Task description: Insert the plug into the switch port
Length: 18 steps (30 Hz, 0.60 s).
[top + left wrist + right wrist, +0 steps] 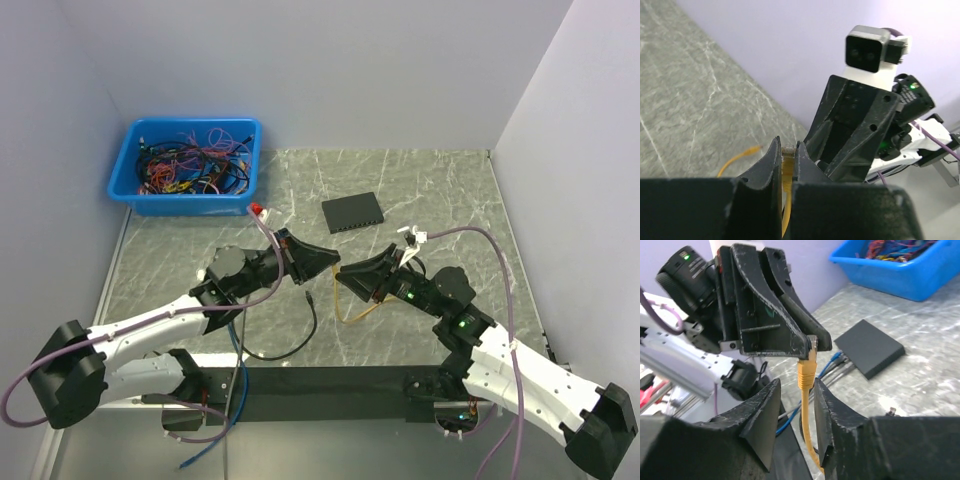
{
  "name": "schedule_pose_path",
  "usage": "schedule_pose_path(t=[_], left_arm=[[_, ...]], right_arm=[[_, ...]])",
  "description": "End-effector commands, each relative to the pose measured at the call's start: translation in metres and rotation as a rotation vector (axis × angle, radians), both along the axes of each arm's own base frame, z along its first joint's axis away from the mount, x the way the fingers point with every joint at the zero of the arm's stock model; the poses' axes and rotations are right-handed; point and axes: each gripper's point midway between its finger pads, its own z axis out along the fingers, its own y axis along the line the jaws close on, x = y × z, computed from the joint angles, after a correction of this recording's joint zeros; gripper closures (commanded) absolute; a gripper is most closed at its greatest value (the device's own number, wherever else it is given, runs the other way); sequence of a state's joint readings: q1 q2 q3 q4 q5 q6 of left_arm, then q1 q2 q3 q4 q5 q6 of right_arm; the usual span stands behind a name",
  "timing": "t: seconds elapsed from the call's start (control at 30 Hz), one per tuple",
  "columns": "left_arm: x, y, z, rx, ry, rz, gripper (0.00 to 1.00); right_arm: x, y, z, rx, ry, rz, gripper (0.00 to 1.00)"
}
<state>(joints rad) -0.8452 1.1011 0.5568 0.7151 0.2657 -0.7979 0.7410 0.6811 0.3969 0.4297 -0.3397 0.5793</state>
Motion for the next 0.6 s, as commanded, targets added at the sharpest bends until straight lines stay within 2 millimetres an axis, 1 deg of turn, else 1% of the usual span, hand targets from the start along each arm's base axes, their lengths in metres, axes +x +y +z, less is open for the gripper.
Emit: schedule_pose_path(t=[0.0,0.3,0.57], left_arm=[[-0.0125,0.0052,0.0227,-0.066,-0.077,-0.047,0.99],[-0.0168,0.0008,0.0239,-0.092,-0.075,-0.085,0.99],[-0.0199,0.0013,0.0236,-0.095,-0.079,-0.097,0.99]], right_arm=[[-0.0109,0.0048,0.0223,0.054,-0.061,0.074,0.61],[-0.0083,0.0067,0.0197,0.048,-0.05,0.073,0.66],[-0.006,0.0082,0.0185,0.055,-0.041,0.068,0.73]])
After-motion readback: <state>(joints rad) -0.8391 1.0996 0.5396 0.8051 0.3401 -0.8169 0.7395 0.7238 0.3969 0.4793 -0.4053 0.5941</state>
